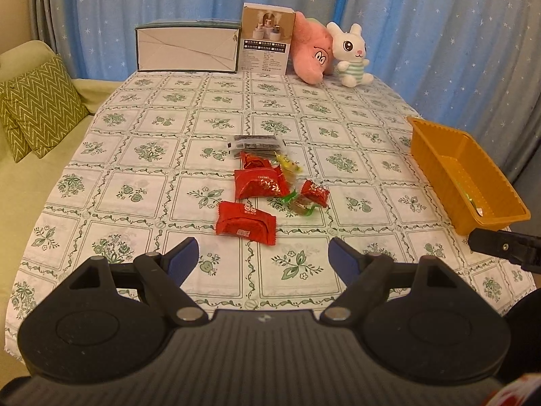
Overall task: Organize snacks
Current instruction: 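Move both tools back over the snack pile, then grasp a large red packet with the left tool while the right tool grasps a green-wrapped candy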
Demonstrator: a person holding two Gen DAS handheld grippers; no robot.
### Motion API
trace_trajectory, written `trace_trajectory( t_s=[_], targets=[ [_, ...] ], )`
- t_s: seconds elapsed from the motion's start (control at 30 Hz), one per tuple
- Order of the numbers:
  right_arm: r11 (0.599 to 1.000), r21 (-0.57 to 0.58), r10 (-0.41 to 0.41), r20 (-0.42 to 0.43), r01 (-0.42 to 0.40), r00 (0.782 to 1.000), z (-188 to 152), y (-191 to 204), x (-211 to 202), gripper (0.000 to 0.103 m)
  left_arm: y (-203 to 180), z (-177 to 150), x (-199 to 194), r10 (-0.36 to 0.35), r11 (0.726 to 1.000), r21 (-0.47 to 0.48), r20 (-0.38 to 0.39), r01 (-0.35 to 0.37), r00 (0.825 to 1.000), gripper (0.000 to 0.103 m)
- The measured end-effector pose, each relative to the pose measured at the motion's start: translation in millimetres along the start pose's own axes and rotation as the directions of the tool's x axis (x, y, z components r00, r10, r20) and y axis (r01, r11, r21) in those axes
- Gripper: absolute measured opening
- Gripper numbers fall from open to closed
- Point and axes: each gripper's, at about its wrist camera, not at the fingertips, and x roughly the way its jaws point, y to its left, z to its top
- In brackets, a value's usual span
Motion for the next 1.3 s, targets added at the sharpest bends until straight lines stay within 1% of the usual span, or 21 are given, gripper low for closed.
trace_trajectory(
  t_s=[0.3,0.47,0.6,0.73,0.97,1.03,1.2,1.27,1.3],
  targets=[
    [1.000,-0.024,0.006,-0.024,-0.007,1.000,5,6,31,0.073,3,3,27,-0.002,0.999,0.050,0.018,0.001,1.000,0.082],
    [0.999,-0.040,0.003,-0.026,-0.005,1.000,10,9,55,0.073,6,4,50,0.006,0.997,0.082,0.009,-0.007,1.000,0.080],
    [0.997,-0.070,0.011,-0.040,-0.014,0.999,14,10,76,0.073,11,6,67,0.000,0.996,0.088,0.004,-0.001,1.000,0.075],
    [0.995,-0.097,0.009,-0.060,-0.015,0.998,17,12,99,0.073,14,7,85,-0.007,0.995,0.101,-0.006,0.008,1.000,0.073],
    [0.994,-0.106,0.027,-0.083,-0.035,0.996,25,18,129,0.073,15,8,105,-0.025,0.993,0.112,-0.026,0.028,0.999,0.068],
    [0.993,-0.116,0.024,-0.085,-0.034,0.996,26,21,135,0.073,16,7,109,-0.026,0.993,0.114,-0.032,0.030,0.999,0.063],
    [0.991,-0.133,0.009,-0.100,-0.023,0.995,24,24,148,0.073,18,5,117,-0.022,0.992,0.125,-0.043,0.028,0.999,0.056],
    [0.989,-0.144,0.003,-0.101,-0.018,0.995,23,25,151,0.073,16,5,118,-0.020,0.989,0.144,-0.038,0.025,0.999,0.054],
    [0.988,-0.153,0.000,-0.100,-0.015,0.995,23,26,151,0.073,15,5,118,-0.020,0.988,0.154,-0.037,0.026,0.999,0.051]
  ],
)
